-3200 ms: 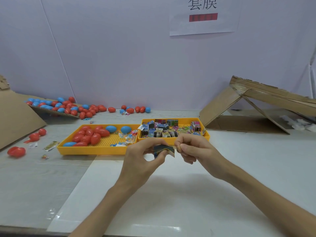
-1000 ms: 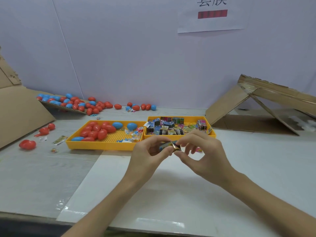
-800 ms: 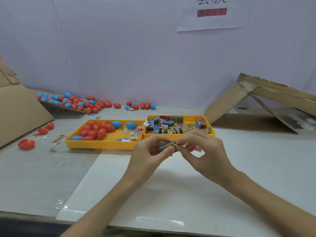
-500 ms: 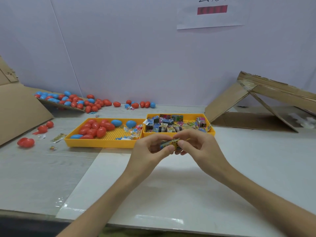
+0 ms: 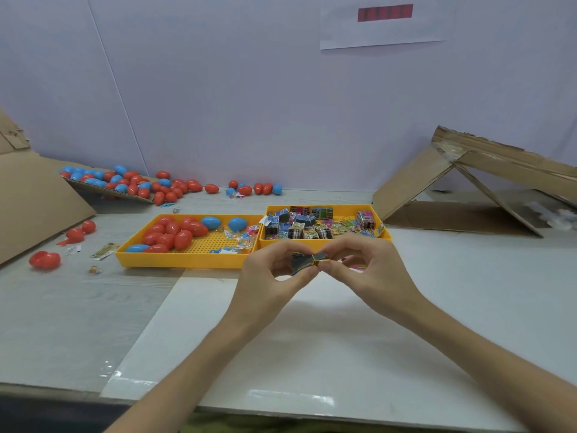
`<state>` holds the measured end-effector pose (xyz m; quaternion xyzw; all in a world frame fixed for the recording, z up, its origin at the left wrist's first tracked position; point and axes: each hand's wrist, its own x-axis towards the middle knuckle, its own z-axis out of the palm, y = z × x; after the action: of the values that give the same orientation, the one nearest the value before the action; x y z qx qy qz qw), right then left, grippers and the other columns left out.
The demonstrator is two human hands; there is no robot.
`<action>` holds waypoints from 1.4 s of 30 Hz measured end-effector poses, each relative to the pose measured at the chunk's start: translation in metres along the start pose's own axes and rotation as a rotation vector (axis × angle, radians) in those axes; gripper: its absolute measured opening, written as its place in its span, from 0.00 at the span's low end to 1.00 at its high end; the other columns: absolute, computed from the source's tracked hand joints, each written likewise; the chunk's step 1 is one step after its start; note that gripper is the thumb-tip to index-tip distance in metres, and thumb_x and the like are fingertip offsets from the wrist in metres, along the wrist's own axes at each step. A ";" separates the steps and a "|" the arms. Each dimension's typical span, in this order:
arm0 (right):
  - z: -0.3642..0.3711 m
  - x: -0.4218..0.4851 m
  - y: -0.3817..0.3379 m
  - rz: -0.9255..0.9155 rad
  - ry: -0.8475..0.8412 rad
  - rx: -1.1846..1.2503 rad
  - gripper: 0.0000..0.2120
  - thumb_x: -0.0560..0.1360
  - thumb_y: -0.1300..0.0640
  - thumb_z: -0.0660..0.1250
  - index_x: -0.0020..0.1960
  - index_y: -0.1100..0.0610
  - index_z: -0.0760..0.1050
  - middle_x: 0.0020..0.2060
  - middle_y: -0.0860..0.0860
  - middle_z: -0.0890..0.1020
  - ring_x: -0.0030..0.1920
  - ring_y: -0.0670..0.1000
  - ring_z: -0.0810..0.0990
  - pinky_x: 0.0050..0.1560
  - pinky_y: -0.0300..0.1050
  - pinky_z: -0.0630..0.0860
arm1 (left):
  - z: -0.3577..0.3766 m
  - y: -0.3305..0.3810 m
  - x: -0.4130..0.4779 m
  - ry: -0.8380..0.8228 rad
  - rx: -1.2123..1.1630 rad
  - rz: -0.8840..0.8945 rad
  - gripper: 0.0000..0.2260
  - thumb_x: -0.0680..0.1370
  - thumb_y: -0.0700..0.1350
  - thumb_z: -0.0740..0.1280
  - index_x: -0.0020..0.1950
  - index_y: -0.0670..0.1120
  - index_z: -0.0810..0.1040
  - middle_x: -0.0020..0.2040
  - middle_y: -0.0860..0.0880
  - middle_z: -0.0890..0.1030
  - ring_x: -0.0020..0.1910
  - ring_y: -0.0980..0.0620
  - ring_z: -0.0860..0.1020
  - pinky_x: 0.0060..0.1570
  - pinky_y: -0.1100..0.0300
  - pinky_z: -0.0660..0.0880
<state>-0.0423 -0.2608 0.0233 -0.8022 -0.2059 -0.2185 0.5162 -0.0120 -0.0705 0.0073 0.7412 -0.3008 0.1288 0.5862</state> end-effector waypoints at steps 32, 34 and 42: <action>-0.004 0.004 -0.003 0.200 -0.096 0.318 0.02 0.67 0.56 0.75 0.40 0.51 0.85 0.36 0.52 0.85 0.38 0.48 0.83 0.41 0.39 0.79 | 0.001 0.007 -0.003 -0.009 -0.120 -0.044 0.06 0.72 0.45 0.78 0.48 0.53 0.86 0.42 0.51 0.86 0.41 0.49 0.85 0.43 0.58 0.82; -0.004 0.005 -0.003 0.204 -0.104 0.325 0.03 0.67 0.56 0.76 0.40 0.53 0.85 0.37 0.53 0.86 0.38 0.47 0.83 0.41 0.38 0.79 | 0.002 0.007 -0.002 -0.011 -0.117 -0.048 0.07 0.71 0.49 0.78 0.45 0.50 0.83 0.40 0.51 0.85 0.38 0.51 0.84 0.41 0.60 0.80; 0.002 0.001 -0.002 0.169 -0.151 0.255 0.06 0.70 0.63 0.77 0.39 0.53 0.83 0.34 0.50 0.85 0.36 0.46 0.82 0.39 0.37 0.78 | 0.001 0.002 -0.003 -0.127 -0.142 -0.033 0.09 0.73 0.38 0.71 0.43 0.40 0.71 0.45 0.39 0.80 0.45 0.39 0.79 0.44 0.54 0.79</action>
<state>-0.0423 -0.2581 0.0249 -0.7589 -0.2018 -0.0856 0.6133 -0.0156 -0.0711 0.0064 0.7095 -0.3332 0.0502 0.6189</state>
